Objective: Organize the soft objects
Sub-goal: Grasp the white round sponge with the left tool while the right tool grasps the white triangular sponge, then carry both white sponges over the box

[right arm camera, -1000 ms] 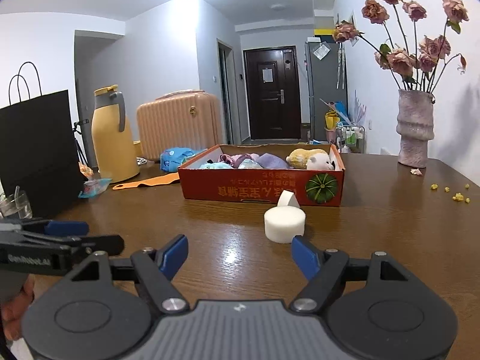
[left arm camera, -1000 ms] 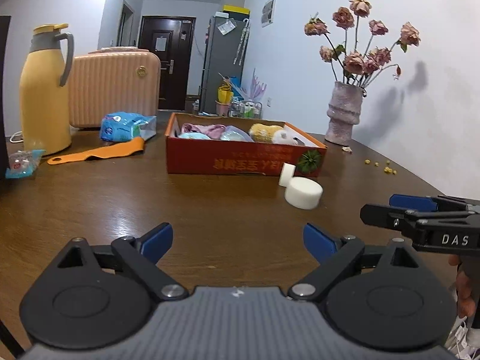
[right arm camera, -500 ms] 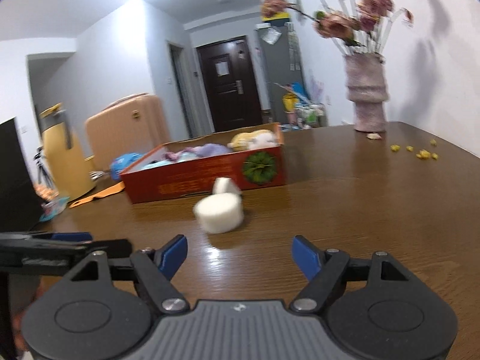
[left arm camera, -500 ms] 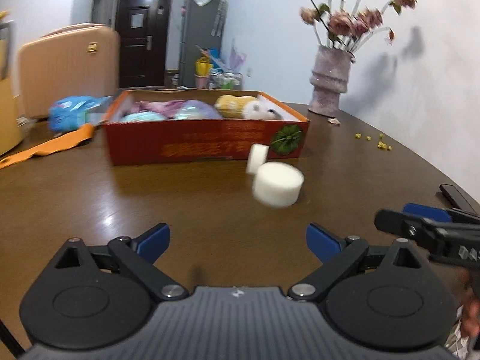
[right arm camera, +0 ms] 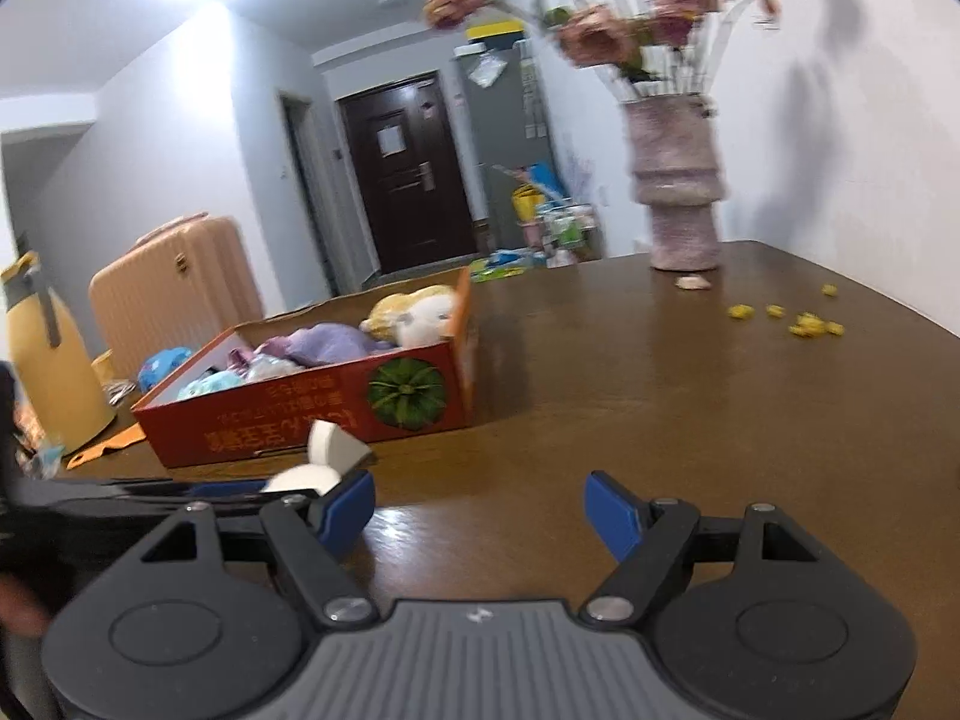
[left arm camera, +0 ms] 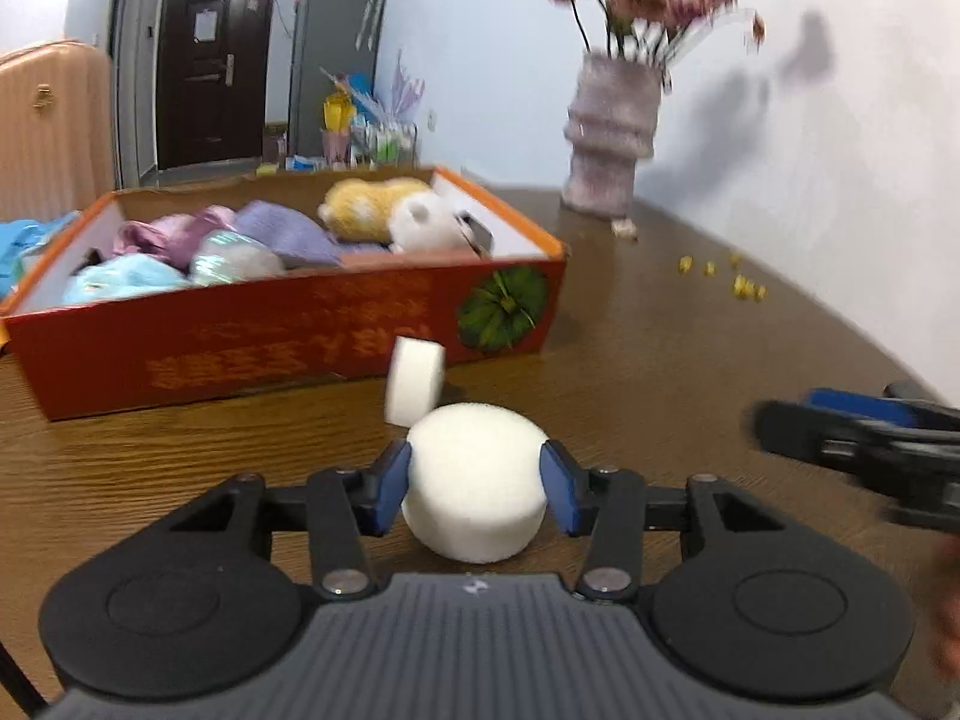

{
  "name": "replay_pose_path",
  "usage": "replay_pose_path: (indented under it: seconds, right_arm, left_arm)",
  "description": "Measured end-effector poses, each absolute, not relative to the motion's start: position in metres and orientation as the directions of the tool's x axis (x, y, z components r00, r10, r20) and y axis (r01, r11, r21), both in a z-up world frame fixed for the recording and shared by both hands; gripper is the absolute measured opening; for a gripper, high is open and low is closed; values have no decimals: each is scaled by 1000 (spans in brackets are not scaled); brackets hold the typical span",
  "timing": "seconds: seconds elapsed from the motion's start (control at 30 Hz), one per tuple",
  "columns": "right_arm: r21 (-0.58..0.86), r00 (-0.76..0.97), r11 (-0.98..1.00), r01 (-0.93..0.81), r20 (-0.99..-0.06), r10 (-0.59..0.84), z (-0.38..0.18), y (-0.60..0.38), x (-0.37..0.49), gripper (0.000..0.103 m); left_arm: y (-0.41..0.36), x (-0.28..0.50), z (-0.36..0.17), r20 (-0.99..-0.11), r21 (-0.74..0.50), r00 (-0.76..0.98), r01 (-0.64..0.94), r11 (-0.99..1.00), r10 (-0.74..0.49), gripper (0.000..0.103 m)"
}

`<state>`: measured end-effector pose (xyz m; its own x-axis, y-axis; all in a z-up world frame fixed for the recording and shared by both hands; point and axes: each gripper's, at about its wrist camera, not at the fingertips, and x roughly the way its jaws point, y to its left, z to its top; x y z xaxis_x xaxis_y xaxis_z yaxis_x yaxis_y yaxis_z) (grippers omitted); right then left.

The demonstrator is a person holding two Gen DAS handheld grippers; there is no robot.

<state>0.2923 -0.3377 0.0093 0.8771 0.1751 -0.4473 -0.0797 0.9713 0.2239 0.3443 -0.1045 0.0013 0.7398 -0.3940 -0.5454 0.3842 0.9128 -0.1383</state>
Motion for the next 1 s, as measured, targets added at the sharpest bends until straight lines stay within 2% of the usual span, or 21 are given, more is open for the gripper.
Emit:
replay_pose_path:
  seconds: [0.23, 0.33, 0.43, 0.5, 0.57, 0.7, 1.0]
  right_arm:
    - [178, 817, 952, -249, -490, 305, 3, -264, 369, 73]
    - [168, 785, 948, -271, -531, 319, -4, -229, 399, 62]
    - [115, 784, 962, -246, -560, 267, -12, -208, 419, 51]
    - [96, 793, 970, -223, -561, 238, -16, -204, 423, 34]
    - [55, 806, 980, -193, -560, 190, -18, -205, 422, 22]
    - [80, 814, 981, -178, -548, 193, -13, -216, 408, 19]
    - [171, 825, 952, -255, -474, 306, 14, -241, 312, 19]
  left_arm:
    - [-22, 325, 16, -519, -174, 814, 198, 965, -261, 49]
    - [-2, 325, 18, -522, -158, 827, 145, 977, -208, 49]
    - [12, 325, 18, -522, -160, 833, 116, 980, -184, 49]
    - [17, 325, 17, -516, -164, 838, 103, 981, -175, 49]
    - [20, 327, 17, -518, -174, 835, 108, 979, -185, 49]
    - [14, 316, 24, -497, -173, 841, 147, 974, -215, 49]
    - [-8, 271, 37, -477, -159, 837, 216, 963, -266, 49]
